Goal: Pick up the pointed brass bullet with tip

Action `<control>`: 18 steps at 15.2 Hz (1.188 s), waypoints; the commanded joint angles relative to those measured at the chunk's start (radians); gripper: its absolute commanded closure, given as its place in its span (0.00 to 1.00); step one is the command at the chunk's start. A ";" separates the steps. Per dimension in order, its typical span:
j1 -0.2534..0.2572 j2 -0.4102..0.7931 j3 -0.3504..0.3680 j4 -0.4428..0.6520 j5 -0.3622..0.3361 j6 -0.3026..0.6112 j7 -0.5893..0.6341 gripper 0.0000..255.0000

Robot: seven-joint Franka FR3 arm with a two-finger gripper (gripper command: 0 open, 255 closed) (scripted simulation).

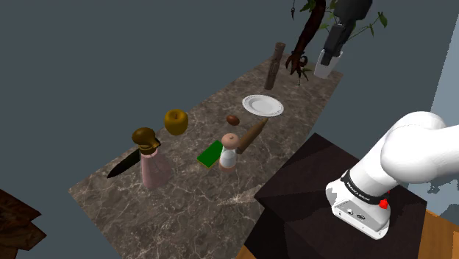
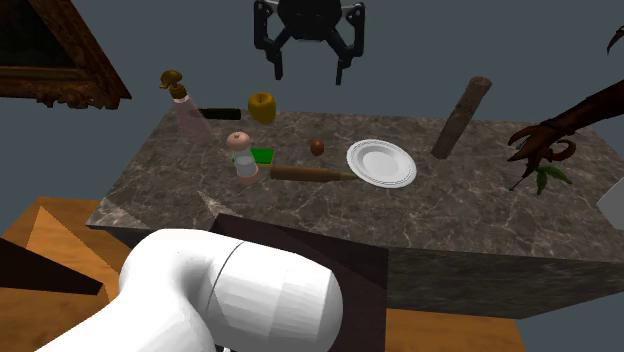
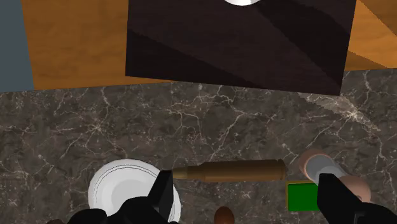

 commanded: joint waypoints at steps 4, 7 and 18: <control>-0.027 -0.012 0.034 -0.107 0.037 0.111 0.121 0.00; -0.051 -0.008 0.071 -0.202 0.075 0.228 0.239 0.00; -0.123 0.189 0.229 -0.431 0.216 0.732 0.657 0.00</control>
